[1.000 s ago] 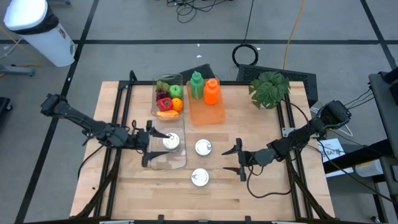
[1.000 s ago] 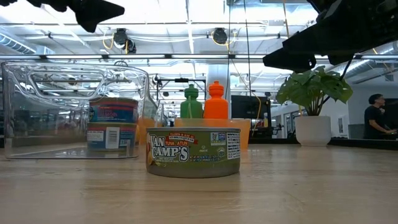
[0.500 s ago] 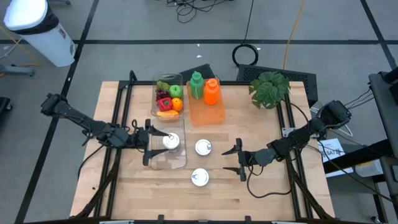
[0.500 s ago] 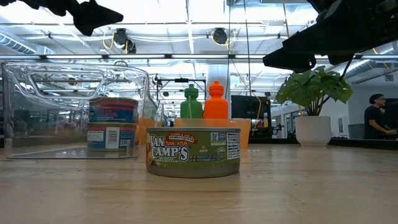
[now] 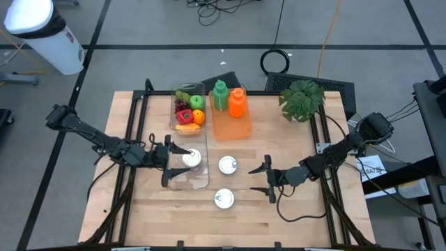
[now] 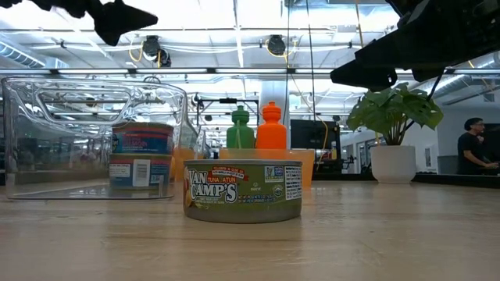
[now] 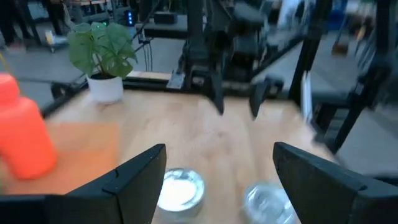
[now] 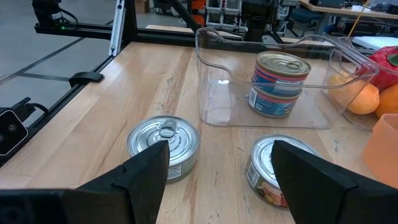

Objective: Pick & Place Food Item
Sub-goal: Put the top green tuna can into the bottom transparent bin

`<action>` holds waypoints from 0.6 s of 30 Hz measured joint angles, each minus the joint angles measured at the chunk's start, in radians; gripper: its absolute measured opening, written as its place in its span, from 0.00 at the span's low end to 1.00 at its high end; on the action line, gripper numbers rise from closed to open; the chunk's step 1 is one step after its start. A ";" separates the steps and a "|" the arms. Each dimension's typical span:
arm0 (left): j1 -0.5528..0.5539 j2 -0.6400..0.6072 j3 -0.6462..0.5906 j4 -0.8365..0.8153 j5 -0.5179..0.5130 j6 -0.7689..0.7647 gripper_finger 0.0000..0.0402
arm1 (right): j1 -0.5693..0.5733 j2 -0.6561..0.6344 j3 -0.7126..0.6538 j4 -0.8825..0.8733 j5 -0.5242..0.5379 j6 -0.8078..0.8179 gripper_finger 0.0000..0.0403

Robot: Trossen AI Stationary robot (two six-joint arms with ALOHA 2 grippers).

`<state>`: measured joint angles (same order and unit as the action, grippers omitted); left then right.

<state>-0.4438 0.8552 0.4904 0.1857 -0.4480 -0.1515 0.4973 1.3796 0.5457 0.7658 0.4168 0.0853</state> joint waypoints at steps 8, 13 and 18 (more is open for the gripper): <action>0.022 0.191 0.002 0.070 -0.065 -0.225 0.76 | 0.000 0.000 0.000 0.000 0.000 0.000 0.66; 0.082 0.344 0.064 0.088 0.006 -0.263 0.76 | 0.000 0.000 0.000 0.000 0.000 0.000 0.66; 0.109 0.507 0.284 -0.052 0.034 -0.212 0.76 | 0.000 0.000 0.000 0.000 0.000 0.000 0.66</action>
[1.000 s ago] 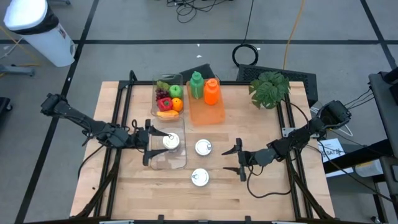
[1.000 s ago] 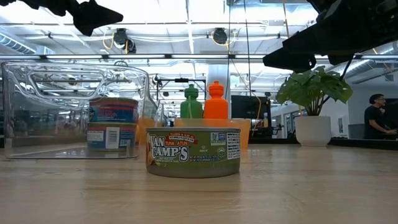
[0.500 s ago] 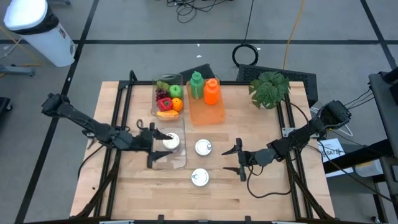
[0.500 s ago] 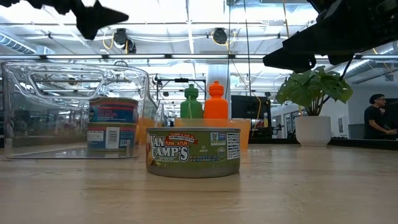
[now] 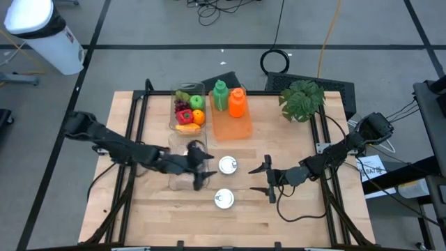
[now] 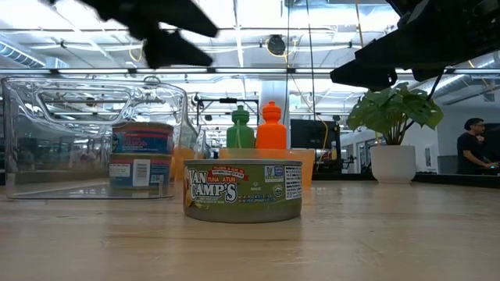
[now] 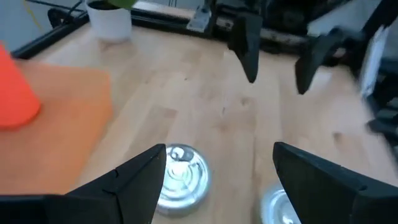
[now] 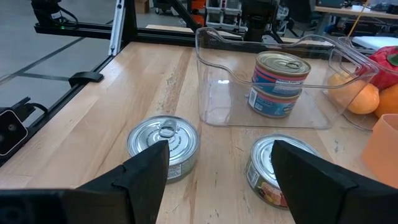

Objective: Pick & Place Food Item
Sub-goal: Put the top green tuna can into the bottom transparent bin

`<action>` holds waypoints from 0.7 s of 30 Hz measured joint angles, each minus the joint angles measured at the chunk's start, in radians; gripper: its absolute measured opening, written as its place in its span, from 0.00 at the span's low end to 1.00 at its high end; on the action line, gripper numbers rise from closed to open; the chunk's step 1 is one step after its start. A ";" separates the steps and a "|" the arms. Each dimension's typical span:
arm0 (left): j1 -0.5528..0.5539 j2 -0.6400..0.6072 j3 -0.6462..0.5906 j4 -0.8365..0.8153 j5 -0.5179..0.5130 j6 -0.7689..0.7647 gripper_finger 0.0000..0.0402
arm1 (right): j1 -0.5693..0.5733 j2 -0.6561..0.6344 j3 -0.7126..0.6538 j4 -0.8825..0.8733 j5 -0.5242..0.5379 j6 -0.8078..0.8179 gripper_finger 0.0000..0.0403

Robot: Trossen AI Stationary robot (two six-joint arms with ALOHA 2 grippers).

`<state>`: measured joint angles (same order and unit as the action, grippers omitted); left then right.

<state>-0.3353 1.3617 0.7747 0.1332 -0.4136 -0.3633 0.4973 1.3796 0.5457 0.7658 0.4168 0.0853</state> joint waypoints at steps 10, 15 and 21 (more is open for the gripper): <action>0.062 0.406 0.425 -0.404 -0.107 0.116 0.76 | 0.000 0.000 0.000 0.000 0.000 0.000 0.66; 0.121 0.507 0.502 -0.599 -0.048 0.024 0.76 | 0.000 0.000 0.000 0.000 0.000 0.000 0.66; 0.145 0.565 0.505 -0.581 0.209 0.070 0.76 | 0.000 0.000 0.000 0.000 0.000 0.000 0.66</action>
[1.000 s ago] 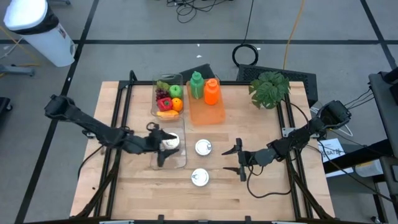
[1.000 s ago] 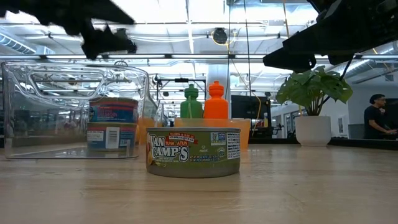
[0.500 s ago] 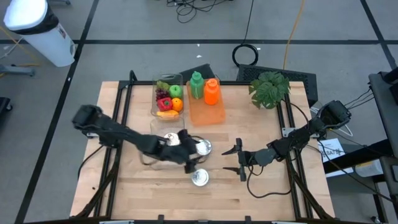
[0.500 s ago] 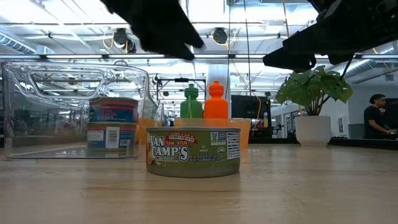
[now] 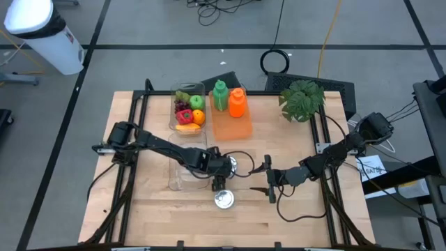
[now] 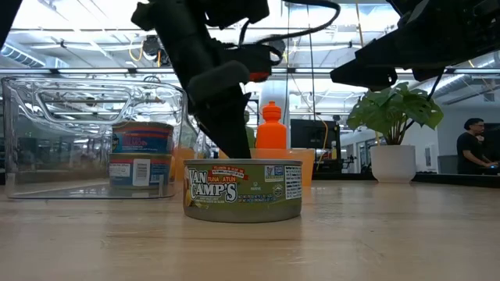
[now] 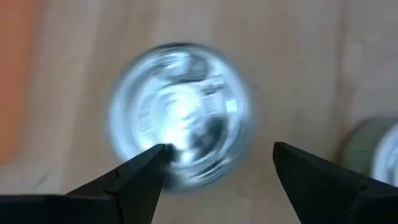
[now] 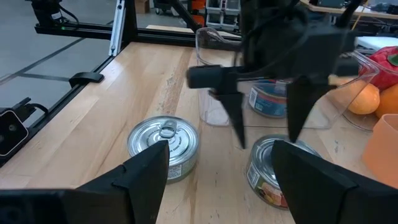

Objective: Pick & Place Food Item
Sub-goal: Put the top green tuna can into the bottom transparent bin

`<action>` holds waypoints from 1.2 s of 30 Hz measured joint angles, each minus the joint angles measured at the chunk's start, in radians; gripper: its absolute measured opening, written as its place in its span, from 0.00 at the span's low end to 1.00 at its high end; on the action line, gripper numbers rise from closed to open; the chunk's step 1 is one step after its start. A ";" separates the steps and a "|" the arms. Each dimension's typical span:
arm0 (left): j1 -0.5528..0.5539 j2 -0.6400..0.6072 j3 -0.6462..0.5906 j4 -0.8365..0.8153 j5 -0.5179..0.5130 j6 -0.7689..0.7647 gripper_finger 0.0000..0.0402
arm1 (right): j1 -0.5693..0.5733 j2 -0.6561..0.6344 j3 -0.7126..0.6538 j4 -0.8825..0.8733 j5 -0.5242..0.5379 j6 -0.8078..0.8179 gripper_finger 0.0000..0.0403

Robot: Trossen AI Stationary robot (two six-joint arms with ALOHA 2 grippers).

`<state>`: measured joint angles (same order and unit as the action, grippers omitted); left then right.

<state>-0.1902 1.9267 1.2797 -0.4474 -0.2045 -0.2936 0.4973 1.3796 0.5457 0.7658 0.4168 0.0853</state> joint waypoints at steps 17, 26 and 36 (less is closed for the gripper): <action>-0.032 0.011 0.000 0.225 0.268 0.128 0.76 | 0.000 0.000 0.000 0.000 0.000 0.000 0.66; -0.001 -0.097 0.000 0.085 -0.155 -0.015 0.76 | 0.000 0.000 0.000 0.000 0.000 0.000 0.66; 0.043 -0.012 -0.003 -0.055 -0.135 -0.102 0.76 | 0.000 0.000 0.000 0.000 0.000 0.000 0.66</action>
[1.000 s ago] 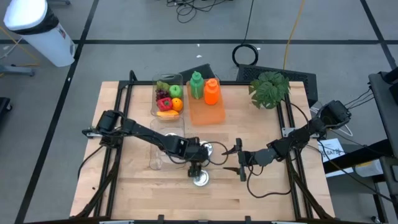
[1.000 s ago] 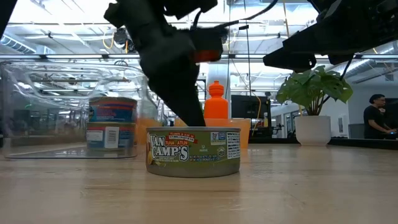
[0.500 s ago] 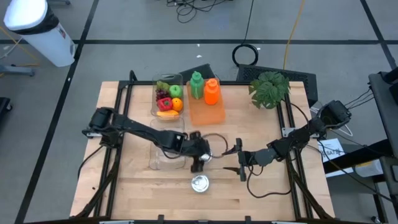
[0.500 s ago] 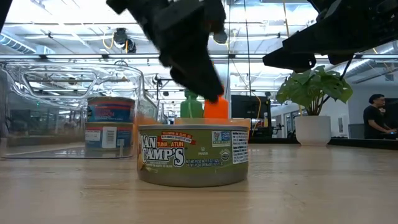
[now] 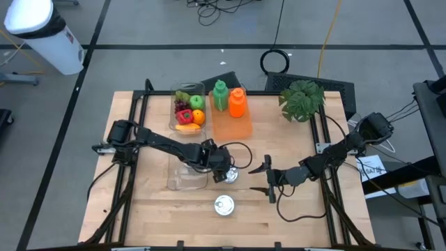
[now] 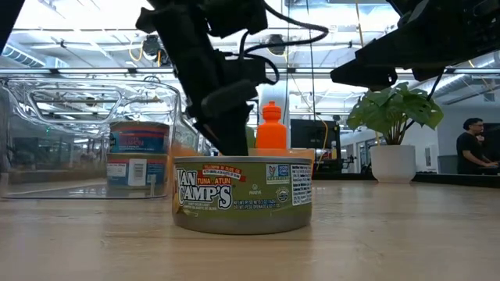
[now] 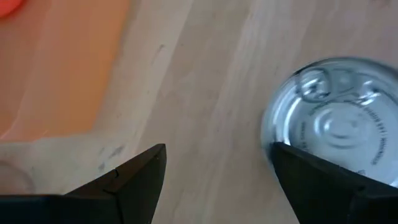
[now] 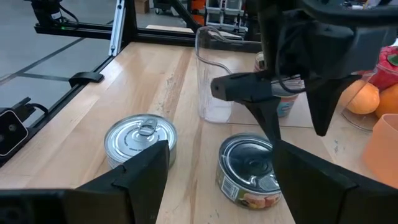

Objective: Pick & Place Food Item
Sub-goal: Put the top green tuna can into the bottom transparent bin

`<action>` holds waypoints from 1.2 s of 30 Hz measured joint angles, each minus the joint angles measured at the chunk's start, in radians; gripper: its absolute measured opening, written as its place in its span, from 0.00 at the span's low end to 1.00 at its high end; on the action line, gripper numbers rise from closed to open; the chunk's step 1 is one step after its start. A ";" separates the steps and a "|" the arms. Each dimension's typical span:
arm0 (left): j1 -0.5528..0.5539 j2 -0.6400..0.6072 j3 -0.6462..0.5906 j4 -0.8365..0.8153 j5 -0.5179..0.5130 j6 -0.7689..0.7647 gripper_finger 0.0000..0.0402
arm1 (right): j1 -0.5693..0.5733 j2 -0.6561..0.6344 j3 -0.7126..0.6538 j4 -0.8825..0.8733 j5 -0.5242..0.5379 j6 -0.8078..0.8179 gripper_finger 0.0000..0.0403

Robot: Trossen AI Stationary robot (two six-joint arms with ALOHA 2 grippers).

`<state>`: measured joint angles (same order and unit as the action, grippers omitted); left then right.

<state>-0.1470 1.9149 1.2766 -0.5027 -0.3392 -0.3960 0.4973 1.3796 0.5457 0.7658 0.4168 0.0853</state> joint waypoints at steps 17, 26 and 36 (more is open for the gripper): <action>0.044 0.070 -0.002 -0.068 -0.021 -0.112 0.72 | 0.000 0.000 0.000 0.000 0.000 0.000 0.66; 0.053 0.082 -0.001 -0.059 0.076 -0.142 0.47 | 0.000 0.000 0.000 0.000 0.000 0.000 0.66; 0.039 0.086 -0.007 0.060 0.243 -0.087 0.13 | 0.000 0.000 0.000 0.000 0.000 0.000 0.66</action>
<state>-0.1078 2.0006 1.2694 -0.4430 -0.0963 -0.4827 0.4973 1.3796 0.5457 0.7658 0.4168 0.0853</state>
